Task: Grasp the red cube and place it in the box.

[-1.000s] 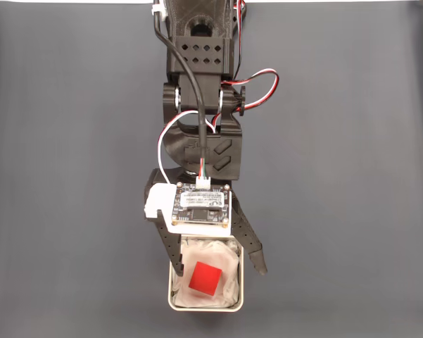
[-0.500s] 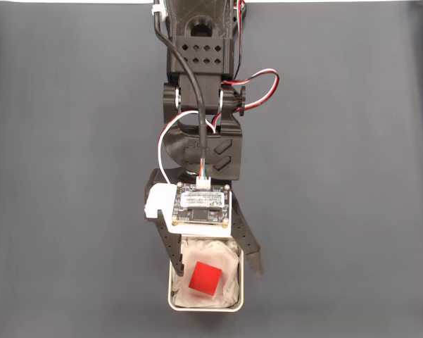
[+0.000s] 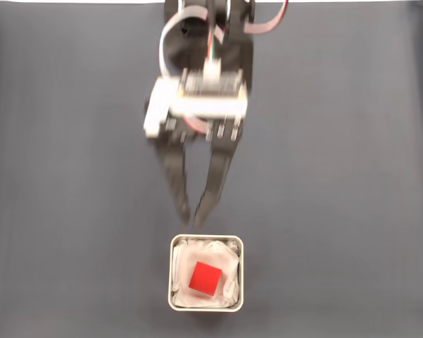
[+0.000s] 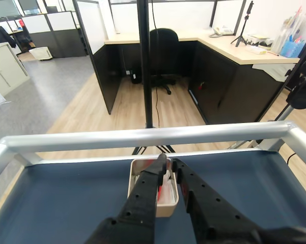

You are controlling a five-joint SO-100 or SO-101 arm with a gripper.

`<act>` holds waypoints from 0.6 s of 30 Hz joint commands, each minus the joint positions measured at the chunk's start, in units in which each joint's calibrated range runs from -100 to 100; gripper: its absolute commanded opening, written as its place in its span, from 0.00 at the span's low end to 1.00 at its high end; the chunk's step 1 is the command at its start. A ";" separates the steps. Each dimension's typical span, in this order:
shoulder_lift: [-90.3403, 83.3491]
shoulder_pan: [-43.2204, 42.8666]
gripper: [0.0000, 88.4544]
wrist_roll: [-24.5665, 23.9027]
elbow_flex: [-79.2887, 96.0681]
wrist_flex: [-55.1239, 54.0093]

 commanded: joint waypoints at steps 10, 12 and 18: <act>-53.44 -1.08 0.00 0.88 55.60 7.11; -59.16 -1.08 0.00 0.83 61.71 10.88; -68.09 -0.65 0.00 0.93 74.85 23.75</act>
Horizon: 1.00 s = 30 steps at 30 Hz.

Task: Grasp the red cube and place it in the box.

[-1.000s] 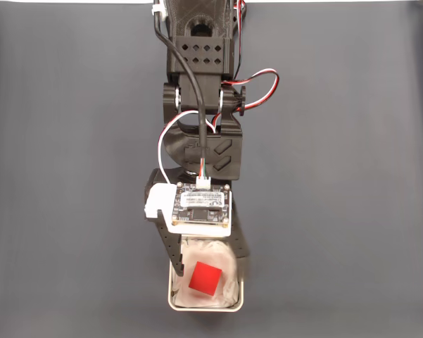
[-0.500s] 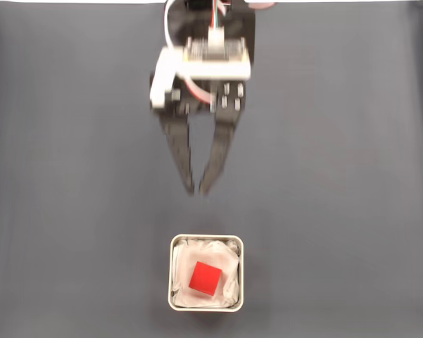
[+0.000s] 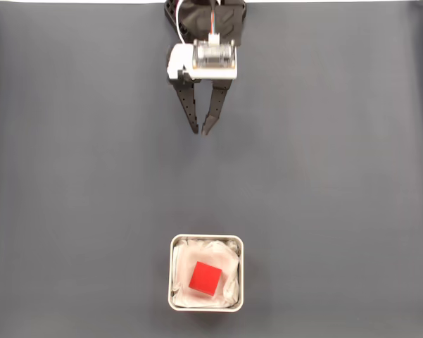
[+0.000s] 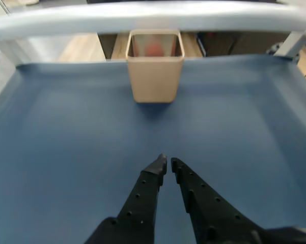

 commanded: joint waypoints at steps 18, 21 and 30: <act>-3.99 -1.04 0.00 -2.74 5.97 26.41; -3.99 -1.04 0.00 -2.59 5.97 26.41; -3.99 -1.04 0.00 -2.54 5.97 26.41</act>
